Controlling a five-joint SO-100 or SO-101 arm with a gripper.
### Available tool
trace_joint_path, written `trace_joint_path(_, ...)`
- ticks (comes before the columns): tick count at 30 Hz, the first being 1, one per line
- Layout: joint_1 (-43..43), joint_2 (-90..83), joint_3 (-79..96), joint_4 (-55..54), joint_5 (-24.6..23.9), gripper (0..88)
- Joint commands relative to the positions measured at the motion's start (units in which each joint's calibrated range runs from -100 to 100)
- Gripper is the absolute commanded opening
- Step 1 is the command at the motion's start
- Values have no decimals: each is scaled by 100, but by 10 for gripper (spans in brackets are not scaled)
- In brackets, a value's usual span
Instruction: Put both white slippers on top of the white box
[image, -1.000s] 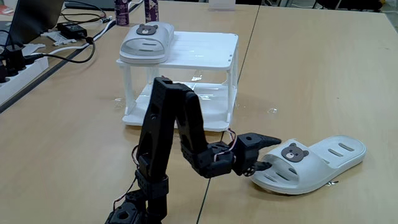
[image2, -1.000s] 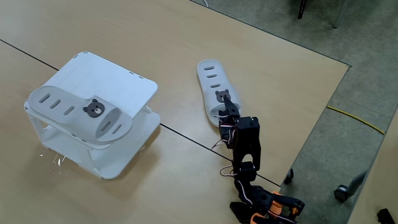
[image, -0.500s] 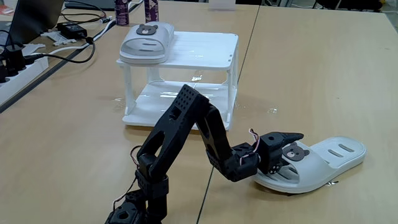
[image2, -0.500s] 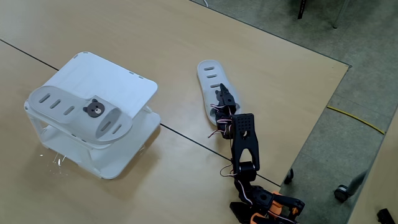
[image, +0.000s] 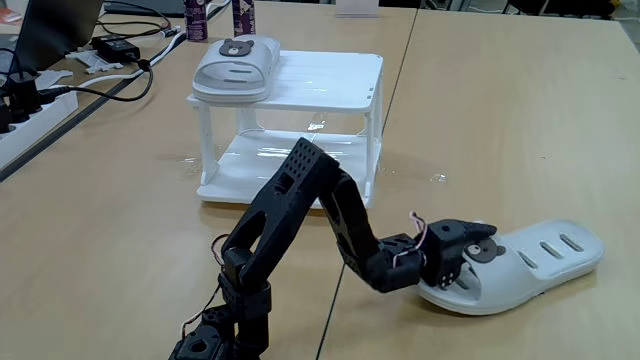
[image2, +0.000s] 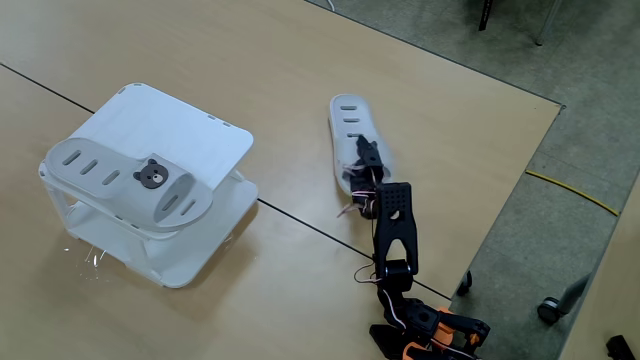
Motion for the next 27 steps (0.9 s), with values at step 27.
trace_joint_path(27,-2639,-5578,-3310,5653,42,8)
